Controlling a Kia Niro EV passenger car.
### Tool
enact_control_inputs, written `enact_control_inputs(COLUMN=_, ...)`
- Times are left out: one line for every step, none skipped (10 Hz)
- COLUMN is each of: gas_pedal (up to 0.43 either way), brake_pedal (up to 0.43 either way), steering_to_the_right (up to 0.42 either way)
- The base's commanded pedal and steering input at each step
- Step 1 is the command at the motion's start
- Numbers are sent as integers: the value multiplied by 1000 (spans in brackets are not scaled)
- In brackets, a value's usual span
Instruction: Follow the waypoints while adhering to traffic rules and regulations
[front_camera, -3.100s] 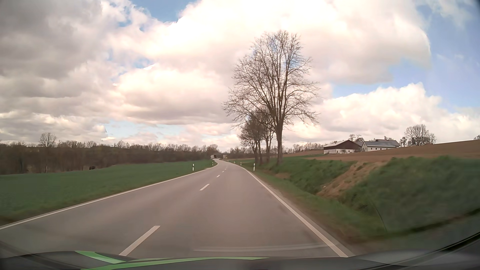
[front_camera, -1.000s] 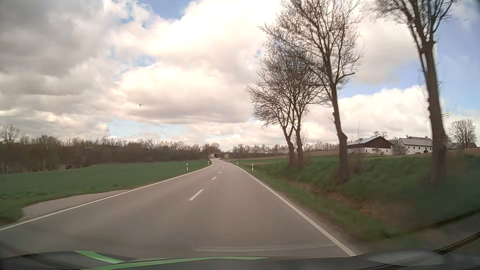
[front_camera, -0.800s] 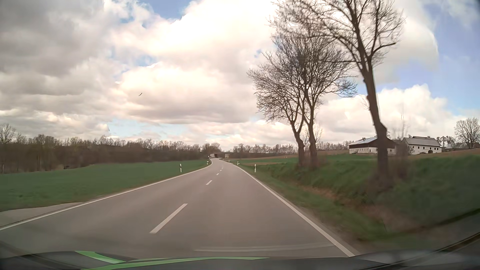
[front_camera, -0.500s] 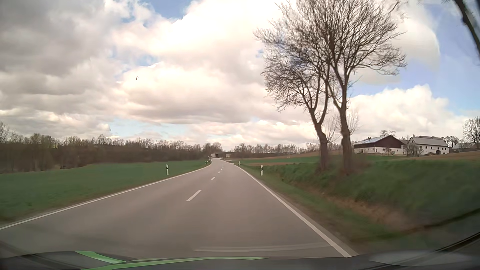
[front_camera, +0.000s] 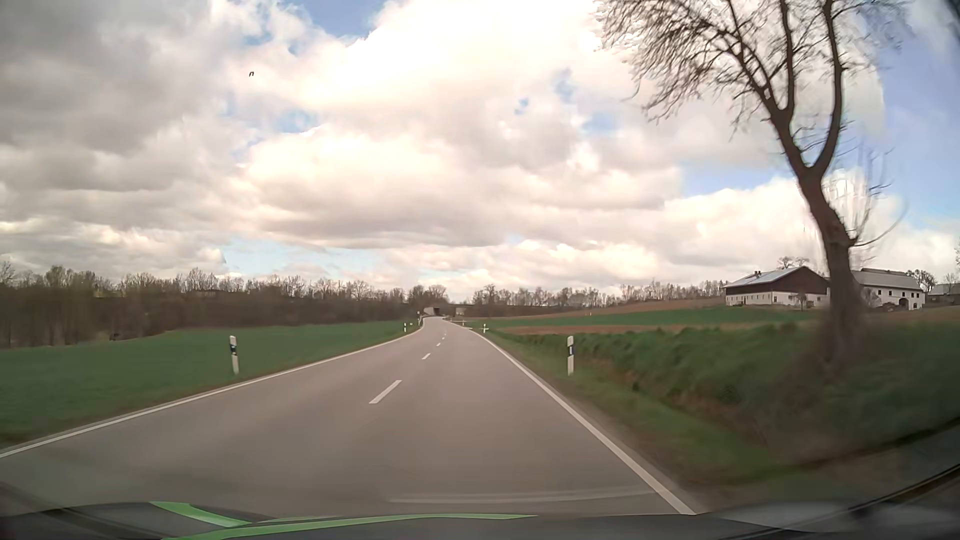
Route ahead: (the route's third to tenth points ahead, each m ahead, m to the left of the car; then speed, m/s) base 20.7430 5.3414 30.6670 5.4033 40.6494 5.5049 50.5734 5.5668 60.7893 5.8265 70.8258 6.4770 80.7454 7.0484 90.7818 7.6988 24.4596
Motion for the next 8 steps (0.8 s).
enact_control_inputs(gas_pedal=157, brake_pedal=0, steering_to_the_right=-3)
enact_control_inputs(gas_pedal=157, brake_pedal=0, steering_to_the_right=-3)
enact_control_inputs(gas_pedal=157, brake_pedal=0, steering_to_the_right=-3)
enact_control_inputs(gas_pedal=157, brake_pedal=0, steering_to_the_right=-3)
enact_control_inputs(gas_pedal=157, brake_pedal=0, steering_to_the_right=-3)
enact_control_inputs(gas_pedal=157, brake_pedal=0, steering_to_the_right=-3)
enact_control_inputs(gas_pedal=157, brake_pedal=0, steering_to_the_right=-3)
enact_control_inputs(gas_pedal=157, brake_pedal=0, steering_to_the_right=-3)
